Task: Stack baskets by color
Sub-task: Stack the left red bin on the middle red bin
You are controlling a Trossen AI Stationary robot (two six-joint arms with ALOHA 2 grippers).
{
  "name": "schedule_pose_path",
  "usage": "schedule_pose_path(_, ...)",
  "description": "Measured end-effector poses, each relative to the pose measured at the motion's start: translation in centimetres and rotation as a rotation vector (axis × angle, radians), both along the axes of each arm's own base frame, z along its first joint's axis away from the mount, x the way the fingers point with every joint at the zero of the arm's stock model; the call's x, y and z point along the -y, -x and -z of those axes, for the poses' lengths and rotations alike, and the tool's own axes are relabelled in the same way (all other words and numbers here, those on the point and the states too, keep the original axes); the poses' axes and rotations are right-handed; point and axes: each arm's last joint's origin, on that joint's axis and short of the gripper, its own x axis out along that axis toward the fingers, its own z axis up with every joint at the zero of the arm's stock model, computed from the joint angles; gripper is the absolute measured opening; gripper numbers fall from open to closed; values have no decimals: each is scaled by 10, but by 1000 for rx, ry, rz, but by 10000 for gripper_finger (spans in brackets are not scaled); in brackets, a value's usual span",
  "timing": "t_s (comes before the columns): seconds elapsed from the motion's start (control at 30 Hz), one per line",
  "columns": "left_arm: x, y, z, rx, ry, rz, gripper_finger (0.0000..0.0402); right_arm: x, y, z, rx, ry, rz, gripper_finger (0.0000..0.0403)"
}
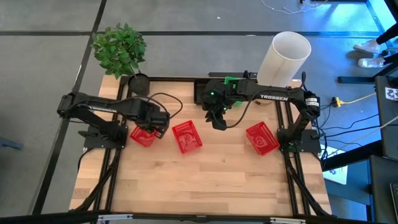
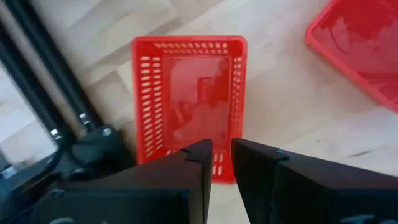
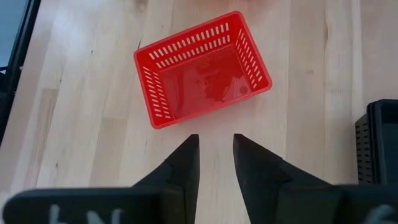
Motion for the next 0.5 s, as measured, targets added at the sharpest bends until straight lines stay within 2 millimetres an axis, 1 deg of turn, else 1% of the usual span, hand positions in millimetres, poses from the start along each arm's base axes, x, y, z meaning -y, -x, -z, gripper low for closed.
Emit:
schedule_pose_path(0.17,0,-3,23,19,2,28,53,0,0,0,0,0,0,97)
schedule_pose_path(0.3,1,-7,38,60,22,30,53,0,0,0,-1,0,0,97)
schedule_pose_path(0.5,2,-11,53,107,15,82,53,0,0,0,-3,-1,0,97)
